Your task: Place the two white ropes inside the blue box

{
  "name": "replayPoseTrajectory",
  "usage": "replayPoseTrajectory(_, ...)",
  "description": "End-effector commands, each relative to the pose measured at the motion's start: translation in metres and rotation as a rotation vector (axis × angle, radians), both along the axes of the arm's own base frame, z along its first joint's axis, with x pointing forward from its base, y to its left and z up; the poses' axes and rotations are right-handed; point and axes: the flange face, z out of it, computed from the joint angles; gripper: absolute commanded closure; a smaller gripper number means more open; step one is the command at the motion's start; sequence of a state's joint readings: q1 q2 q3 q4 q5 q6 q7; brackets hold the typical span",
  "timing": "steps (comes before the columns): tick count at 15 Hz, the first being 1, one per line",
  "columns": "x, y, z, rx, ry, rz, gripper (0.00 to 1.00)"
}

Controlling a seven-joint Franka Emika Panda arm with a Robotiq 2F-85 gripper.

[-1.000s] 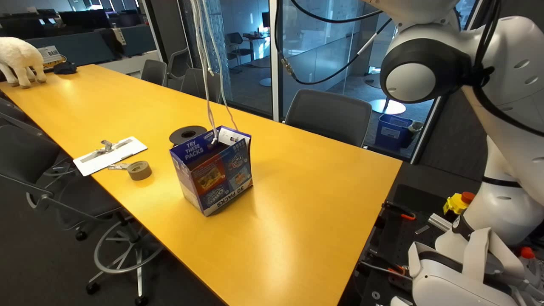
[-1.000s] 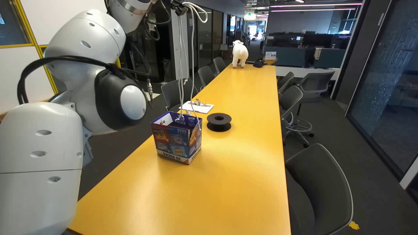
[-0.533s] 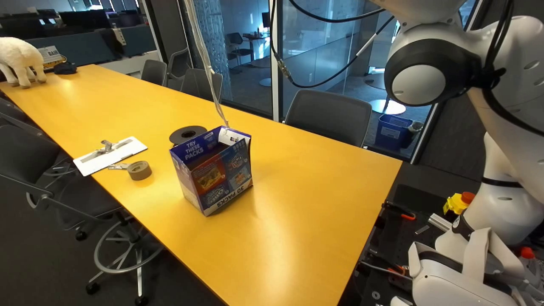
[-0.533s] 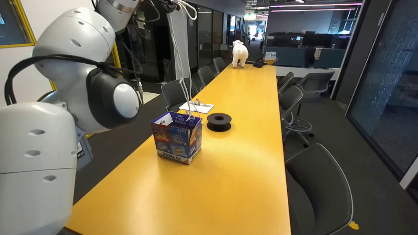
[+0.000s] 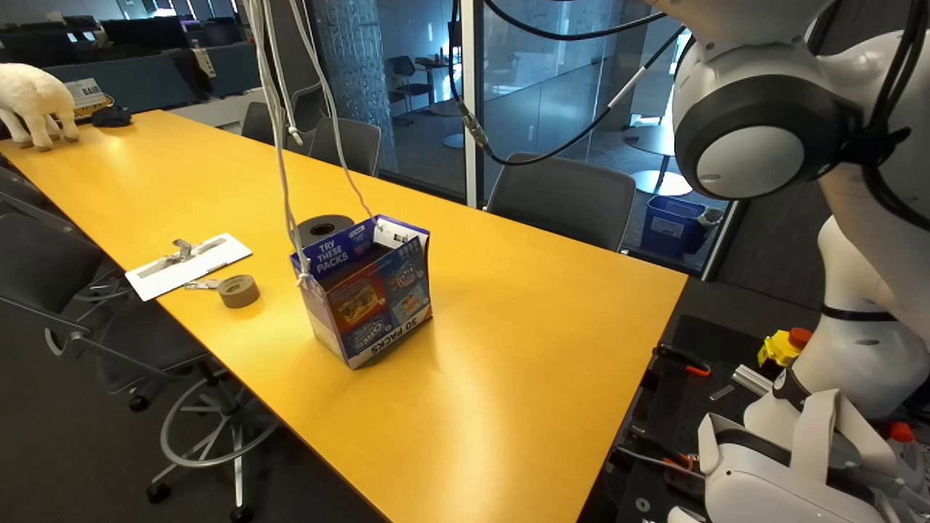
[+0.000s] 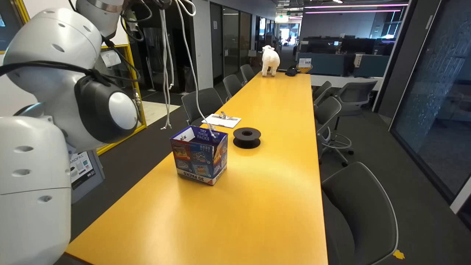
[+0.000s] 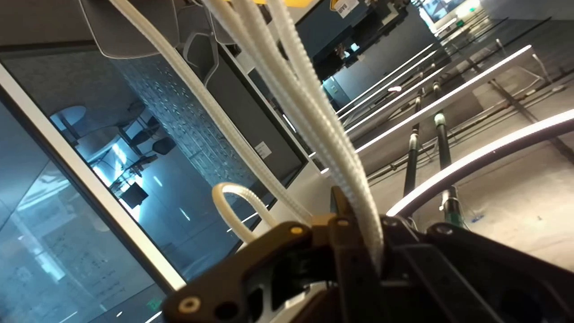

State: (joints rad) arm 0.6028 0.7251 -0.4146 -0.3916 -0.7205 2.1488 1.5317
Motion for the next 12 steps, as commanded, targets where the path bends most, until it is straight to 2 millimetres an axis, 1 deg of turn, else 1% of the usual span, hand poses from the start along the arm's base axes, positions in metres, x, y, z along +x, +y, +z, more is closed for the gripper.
replayPoseTrajectory(1,-0.019,0.013,0.014,-0.014,-0.049,-0.036,0.95)
replayPoseTrajectory(3,-0.022,0.013,0.016,-0.021,-0.057,-0.058,0.95)
replayPoseTrajectory(7,-0.017,-0.005,0.020,-0.025,-0.048,-0.101,0.96)
replayPoseTrajectory(12,-0.007,-0.024,0.016,-0.026,-0.032,-0.135,0.96)
